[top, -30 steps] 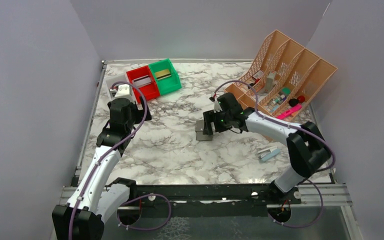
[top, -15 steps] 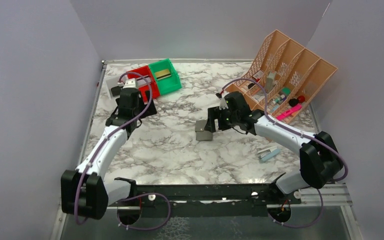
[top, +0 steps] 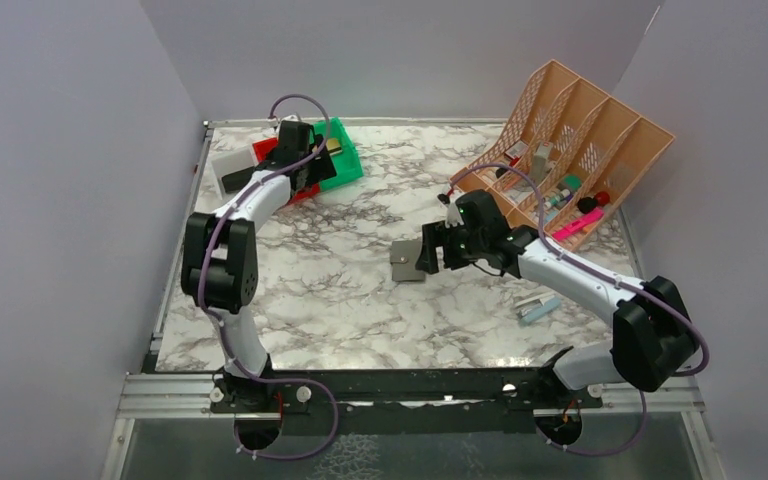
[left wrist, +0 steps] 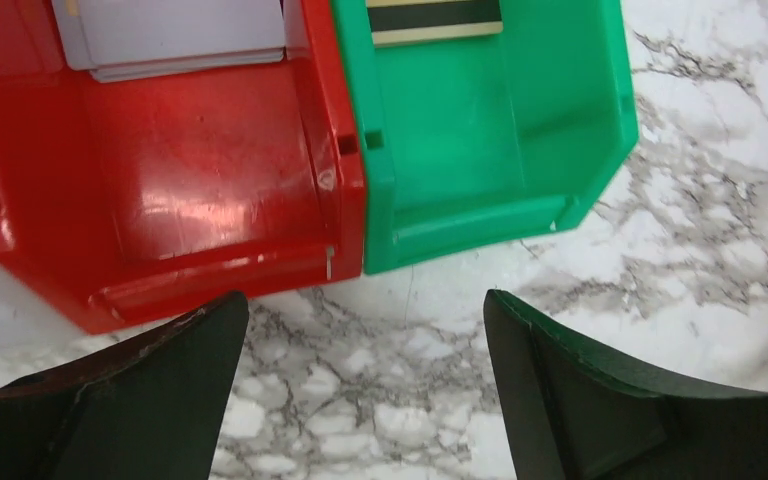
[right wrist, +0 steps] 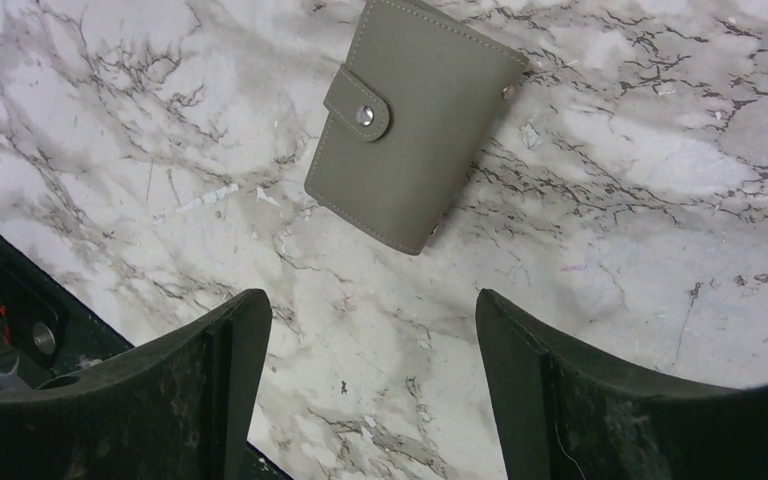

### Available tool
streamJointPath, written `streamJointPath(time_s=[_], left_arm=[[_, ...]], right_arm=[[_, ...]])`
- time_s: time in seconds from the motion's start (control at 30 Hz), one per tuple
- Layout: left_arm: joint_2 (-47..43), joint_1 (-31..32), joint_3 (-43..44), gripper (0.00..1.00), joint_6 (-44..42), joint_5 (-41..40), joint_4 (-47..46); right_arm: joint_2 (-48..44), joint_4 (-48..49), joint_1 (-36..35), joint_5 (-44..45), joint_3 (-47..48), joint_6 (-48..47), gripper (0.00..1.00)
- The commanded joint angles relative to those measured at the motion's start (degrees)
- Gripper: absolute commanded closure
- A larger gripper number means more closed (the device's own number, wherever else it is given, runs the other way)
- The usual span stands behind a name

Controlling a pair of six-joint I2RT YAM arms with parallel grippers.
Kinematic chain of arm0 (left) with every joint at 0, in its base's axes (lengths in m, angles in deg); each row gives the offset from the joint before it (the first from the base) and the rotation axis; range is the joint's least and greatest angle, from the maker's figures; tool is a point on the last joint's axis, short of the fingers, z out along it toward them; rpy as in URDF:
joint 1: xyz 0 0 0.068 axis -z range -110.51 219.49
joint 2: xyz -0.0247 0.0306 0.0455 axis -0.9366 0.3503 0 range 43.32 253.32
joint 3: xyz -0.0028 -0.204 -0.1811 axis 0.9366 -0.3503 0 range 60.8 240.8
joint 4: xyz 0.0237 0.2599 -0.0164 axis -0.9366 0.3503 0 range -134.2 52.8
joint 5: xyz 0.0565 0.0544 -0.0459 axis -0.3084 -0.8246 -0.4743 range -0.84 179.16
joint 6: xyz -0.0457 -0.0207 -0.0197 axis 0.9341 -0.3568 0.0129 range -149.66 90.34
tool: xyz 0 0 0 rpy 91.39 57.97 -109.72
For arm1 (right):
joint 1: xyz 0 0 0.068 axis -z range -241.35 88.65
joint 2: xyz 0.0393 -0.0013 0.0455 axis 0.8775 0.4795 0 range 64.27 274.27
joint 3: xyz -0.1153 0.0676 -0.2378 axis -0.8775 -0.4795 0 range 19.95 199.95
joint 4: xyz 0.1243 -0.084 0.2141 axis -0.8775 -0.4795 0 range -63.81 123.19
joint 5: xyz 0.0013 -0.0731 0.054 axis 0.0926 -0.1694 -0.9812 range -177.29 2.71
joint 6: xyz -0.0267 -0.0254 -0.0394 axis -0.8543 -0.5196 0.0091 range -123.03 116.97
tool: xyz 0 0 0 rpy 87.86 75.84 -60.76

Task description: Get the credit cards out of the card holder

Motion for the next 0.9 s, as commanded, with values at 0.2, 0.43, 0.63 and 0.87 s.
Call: streamJointPath(time_s=[0.2,0.43,0.63,0.87], left_arm=[[14.72,0.29,15.07,0.14,-0.94,-6.5,0.28],[19.39,0.77,18.6,0.24,-2.57,-6.93,1.83],[19.85,2.13,17.12,0.31,-2.59,-7.09,2.02],[19.77,4.02,16.44,0.33,-2.31,-7.21,3.23]], right_arm=[[-5.06,-7.53,0.02,6.6,0.23,-2.63,0.2],[-6.52,-8.3,0.02,9.03,-2.62,-2.25,0.19],[-8.84,-8.45,0.02,9.27,-4.28,-1.16,0.19],[-10.66,-9.41,0.02,10.51,-3.85,-1.28,0.18]])
